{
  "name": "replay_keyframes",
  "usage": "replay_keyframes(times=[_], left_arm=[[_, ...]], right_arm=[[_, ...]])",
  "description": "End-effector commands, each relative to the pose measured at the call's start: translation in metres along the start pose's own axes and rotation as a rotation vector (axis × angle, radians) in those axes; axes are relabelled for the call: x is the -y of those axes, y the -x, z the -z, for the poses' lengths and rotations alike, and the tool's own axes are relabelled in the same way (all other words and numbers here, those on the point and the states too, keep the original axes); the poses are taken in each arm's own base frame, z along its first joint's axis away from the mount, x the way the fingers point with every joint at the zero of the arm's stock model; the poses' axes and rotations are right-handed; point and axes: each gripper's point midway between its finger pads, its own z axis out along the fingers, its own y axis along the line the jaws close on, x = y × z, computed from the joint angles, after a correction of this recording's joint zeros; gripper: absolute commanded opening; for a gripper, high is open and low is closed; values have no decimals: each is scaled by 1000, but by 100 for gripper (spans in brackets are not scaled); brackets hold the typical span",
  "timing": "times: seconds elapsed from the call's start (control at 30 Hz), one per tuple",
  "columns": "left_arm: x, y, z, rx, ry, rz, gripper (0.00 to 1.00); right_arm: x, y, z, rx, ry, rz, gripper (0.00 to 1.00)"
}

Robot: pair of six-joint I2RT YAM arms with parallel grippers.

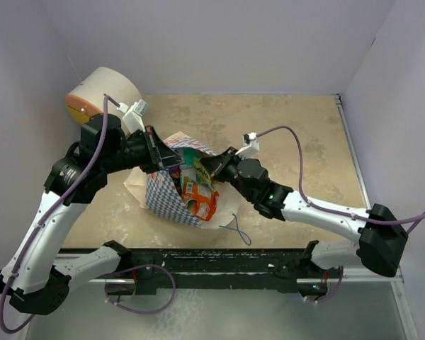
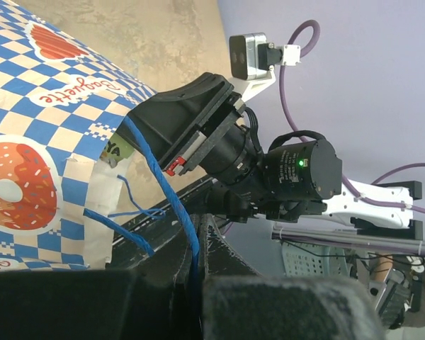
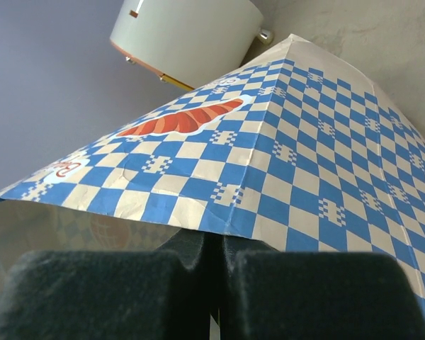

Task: Take the snacks out of the paper bag
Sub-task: Take out the snack from the paper bag, then place the snack at the center of the board.

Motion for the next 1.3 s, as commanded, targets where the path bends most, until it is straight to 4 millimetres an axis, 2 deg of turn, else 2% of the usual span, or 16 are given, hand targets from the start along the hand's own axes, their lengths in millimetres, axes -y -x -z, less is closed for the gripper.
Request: replay_keyframes(times=[0.0,0.13,0.27,0.37,0.47,0.6,0.77,0.87,0.93,1.17,1.27], left_arm=[[10,7,14,55,-23,-61,0],[11,9,16,76,-23,-48,0],[14,18,11,98,-18,-19,0],[10,23,8,112,11,-2,0],[3,24,7,126,47,6,0],[-6,24,6,144,72,19,0],[-16,18,3,137,94,31,0],[-22,14,2,126,110,23,0],[-26,13,1,116,121,10,0],[-36,14,-5,89,168,-66,0],[-37,15,-5,83,176,-99,0]], right_arm=[[-11,6,5,7,46,51,0],[-17,8,11,-3,69,49,0],[-27,7,28,-70,99,74,0],[-32,-3,51,-170,144,134,0],[-33,3,75,-205,171,247,0],[-20,18,111,-227,125,351,0],[-1,52,152,-187,9,431,0],[2,86,175,-102,-58,466,0],[13,103,187,-53,-129,480,0],[71,157,208,208,-505,480,0],[84,174,208,314,-627,493,0]])
